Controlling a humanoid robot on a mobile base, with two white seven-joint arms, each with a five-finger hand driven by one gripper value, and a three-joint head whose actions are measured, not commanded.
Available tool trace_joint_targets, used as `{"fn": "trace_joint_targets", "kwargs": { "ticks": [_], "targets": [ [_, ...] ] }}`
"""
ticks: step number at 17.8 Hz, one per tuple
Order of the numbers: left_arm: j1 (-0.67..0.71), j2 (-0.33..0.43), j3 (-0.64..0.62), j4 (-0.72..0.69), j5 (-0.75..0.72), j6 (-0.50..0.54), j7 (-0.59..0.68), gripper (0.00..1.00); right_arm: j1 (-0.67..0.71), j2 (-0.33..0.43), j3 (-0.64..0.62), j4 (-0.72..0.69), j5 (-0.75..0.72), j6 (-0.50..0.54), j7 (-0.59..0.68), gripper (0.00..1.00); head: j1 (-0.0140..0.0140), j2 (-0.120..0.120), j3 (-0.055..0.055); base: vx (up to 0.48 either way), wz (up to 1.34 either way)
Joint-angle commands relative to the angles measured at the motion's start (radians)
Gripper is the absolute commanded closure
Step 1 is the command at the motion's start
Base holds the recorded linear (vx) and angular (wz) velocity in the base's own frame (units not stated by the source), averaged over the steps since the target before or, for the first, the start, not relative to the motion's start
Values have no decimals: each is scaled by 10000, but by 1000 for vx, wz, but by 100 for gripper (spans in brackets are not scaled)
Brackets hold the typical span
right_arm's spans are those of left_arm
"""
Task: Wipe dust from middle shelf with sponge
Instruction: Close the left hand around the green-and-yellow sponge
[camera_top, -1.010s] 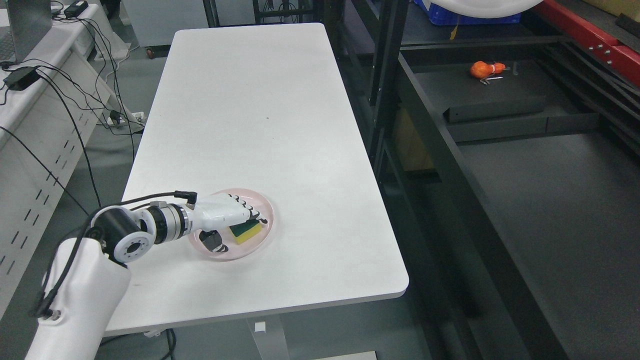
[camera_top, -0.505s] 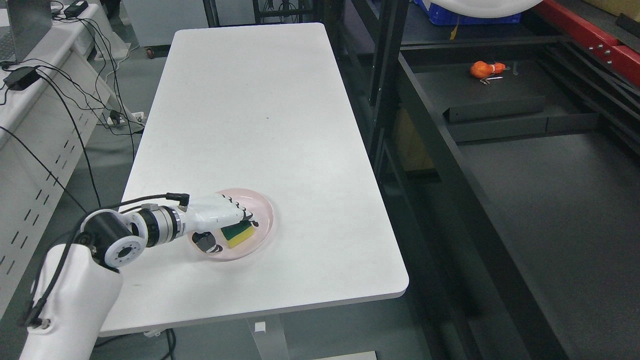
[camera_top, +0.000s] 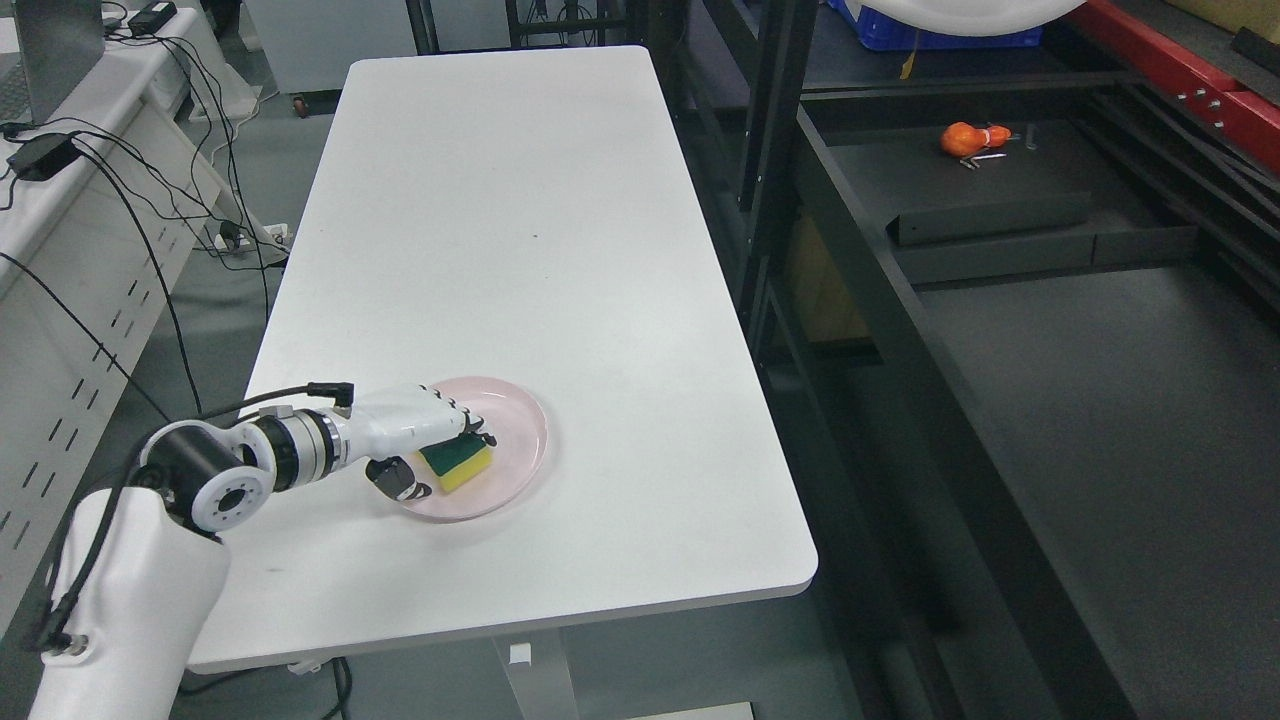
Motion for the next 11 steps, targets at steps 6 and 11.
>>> {"fn": "trace_joint_targets", "kwargs": {
  "ticks": [6,11],
  "targets": [
    [-382,-537,608,1234,-9,-5,-5,62,-7,-175,0,-174,2,722,-47,0,0,0,0,0,0],
    [-519,-936,1190,1250,113,-66,-5,76,8,-175,0,-174,2,722,-47,0,0,0,0,0,0]
  ]
}}
